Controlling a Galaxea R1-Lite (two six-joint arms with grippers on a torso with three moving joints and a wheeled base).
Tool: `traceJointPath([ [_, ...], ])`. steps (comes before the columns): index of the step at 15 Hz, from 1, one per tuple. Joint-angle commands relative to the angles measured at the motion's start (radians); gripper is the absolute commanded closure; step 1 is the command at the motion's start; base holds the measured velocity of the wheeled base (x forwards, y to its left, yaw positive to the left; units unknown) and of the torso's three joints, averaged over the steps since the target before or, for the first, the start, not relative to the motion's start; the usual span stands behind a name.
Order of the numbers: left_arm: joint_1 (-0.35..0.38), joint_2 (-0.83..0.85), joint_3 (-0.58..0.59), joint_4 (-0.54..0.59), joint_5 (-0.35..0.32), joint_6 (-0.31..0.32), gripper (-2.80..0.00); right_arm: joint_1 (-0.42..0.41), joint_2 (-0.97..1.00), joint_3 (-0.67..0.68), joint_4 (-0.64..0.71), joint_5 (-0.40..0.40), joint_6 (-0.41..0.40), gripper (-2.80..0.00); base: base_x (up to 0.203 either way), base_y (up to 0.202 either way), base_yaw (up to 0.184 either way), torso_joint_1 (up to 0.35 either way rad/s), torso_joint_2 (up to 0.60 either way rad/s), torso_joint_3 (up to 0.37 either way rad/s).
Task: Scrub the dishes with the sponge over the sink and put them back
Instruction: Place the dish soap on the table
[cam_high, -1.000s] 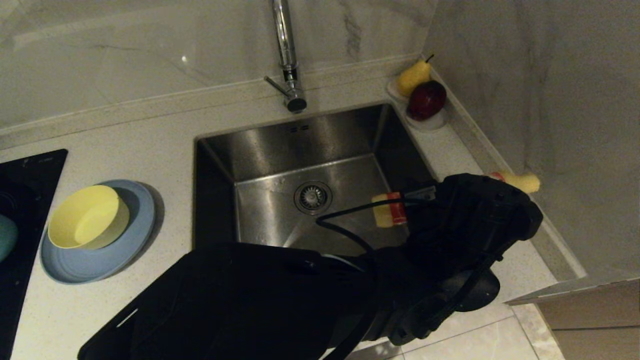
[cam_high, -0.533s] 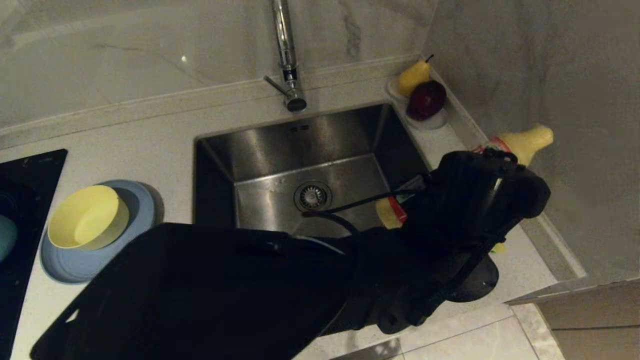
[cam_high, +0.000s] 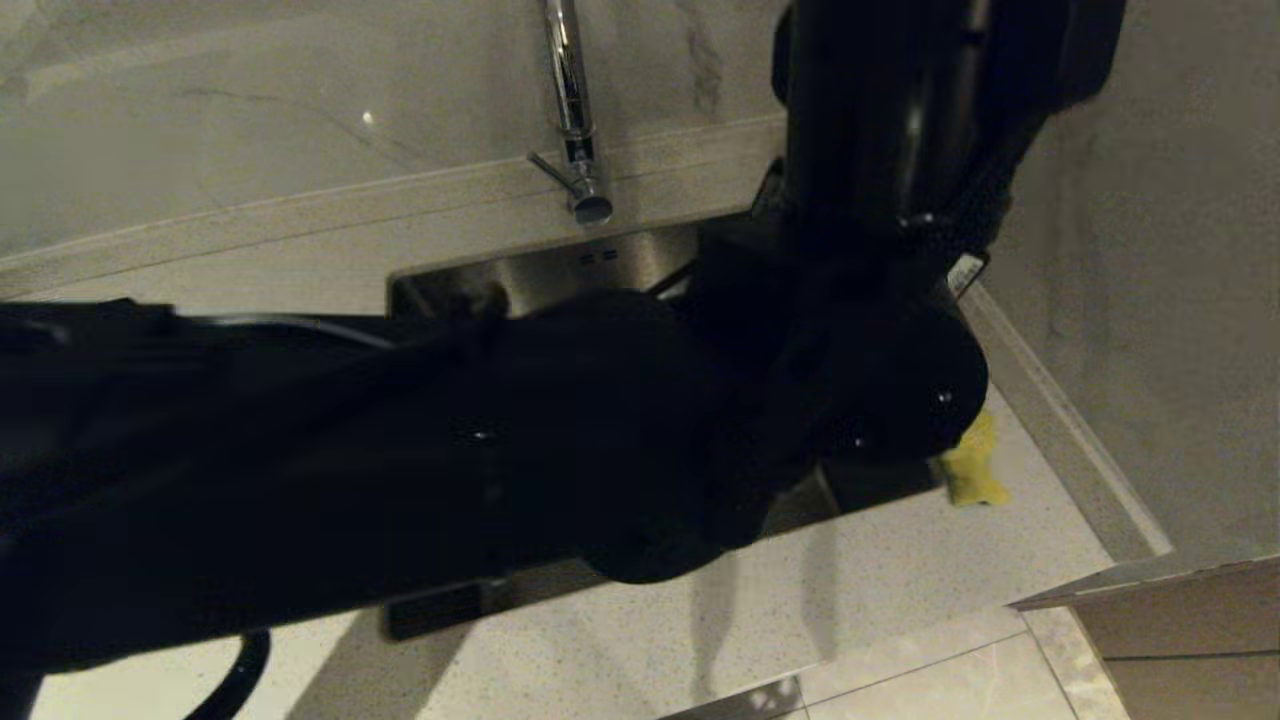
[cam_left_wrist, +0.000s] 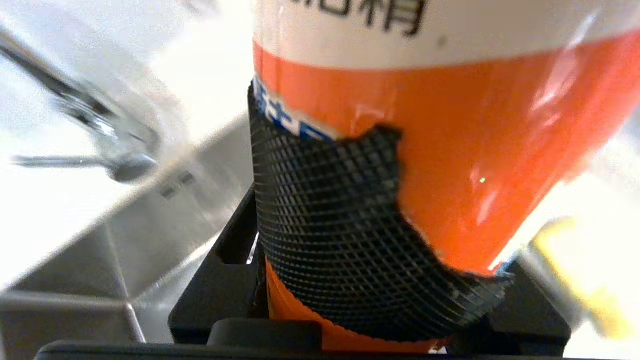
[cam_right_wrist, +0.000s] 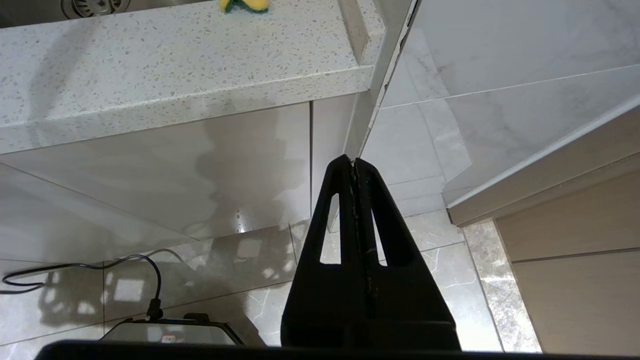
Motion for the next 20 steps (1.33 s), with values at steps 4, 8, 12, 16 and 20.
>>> traceJointPath([
  [4, -0.001, -0.215, 0.0, -0.005, -0.068, -0.005, 0.0, 0.0, -0.001, 0.0, 0.0, 0.0, -0.001, 0.0, 0.0, 0.0, 0.0, 0.0, 0.0, 0.0],
  [8, 0.001, -0.34, 0.012, -0.009, -0.083, -0.1, 0.0, 0.0, -0.001, 0.0, 0.0, 0.0, -0.001, 0.0, 0.0, 0.0, 0.0, 0.0, 0.0, 0.0],
  [12, 0.008, -0.453, 0.003, -0.013, -0.083, -0.108, 0.0, 0.0, -0.001, 0.0, 0.0, 0.0, -0.001, 0.0, 0.0, 0.0, 0.0, 0.0, 0.0, 0.0],
  [16, 0.04, -0.521, 0.01, -0.017, -0.003, -0.099, 0.0, 0.0, -0.001, 0.0, 0.0, 0.0, -0.001, 0.0, 0.0, 0.0, 0.0, 0.0, 0.0, 0.0],
  [20, 0.24, -0.561, 0.014, -0.013, 0.003, -0.102, 0.0, 0.0, -0.001, 0.0, 0.0, 0.0, -0.001, 0.0, 0.0, 0.0, 0.0, 0.0, 0.0, 0.0],
])
